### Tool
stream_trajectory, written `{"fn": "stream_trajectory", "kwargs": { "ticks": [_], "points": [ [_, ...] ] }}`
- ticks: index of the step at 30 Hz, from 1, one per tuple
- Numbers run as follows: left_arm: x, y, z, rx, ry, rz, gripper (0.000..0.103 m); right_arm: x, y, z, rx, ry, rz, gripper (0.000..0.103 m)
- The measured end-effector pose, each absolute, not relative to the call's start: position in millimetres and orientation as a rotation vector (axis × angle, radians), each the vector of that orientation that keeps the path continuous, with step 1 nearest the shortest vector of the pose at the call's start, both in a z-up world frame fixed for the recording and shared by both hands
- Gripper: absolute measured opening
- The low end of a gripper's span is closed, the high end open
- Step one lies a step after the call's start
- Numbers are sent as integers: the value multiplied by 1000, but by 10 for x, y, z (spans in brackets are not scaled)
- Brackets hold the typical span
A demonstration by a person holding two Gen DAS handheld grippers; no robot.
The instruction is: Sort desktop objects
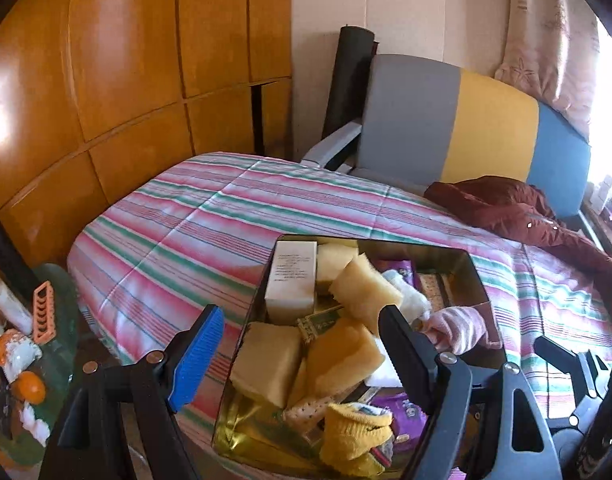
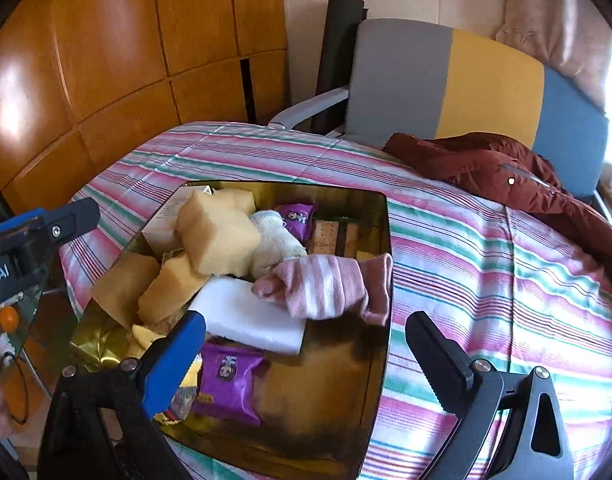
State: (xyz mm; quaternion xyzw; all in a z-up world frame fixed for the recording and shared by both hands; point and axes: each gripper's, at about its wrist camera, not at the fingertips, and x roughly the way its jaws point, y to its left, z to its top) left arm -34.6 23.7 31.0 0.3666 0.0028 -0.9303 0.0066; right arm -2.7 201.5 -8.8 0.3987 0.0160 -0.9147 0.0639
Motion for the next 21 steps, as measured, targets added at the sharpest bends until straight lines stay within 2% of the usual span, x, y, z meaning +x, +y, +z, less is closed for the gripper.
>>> {"fn": "stream_trajectory", "kwargs": {
  "ticks": [21],
  "points": [
    [-35,340,457,1046,-19,-2928,80,235,2002,-194,1214,57,-2799,101]
  ]
}}
